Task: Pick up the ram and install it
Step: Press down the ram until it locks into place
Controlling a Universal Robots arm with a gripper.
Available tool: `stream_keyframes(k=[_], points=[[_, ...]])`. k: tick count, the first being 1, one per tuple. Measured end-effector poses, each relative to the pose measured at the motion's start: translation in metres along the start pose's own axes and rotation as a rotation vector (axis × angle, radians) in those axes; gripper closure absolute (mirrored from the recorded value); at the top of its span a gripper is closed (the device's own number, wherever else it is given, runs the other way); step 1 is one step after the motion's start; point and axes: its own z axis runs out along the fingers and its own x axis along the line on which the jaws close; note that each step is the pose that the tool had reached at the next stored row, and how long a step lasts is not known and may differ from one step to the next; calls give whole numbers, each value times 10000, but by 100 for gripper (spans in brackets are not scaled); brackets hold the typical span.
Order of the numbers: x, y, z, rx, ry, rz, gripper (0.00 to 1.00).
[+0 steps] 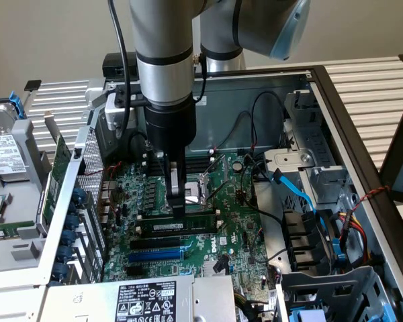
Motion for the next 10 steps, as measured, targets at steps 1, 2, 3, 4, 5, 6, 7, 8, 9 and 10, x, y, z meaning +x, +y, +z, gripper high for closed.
stream_keyframes(k=[1,2,3,4,5,6,7,8,9,10], points=[[-1,0,5,0,0,1,89],[-1,0,9,-1,1,1,89],[-1,0,13,-1,2,1,89],[-2,0,19,0,1,2,89],[-3,0,25,0,0,2,89],[-3,1,33,-1,2,2,89],[-3,1,39,-4,6,1,89],[-4,1,44,-4,7,1,89],[-4,1,46,-5,8,1,89],[-4,1,48,-4,6,1,89]])
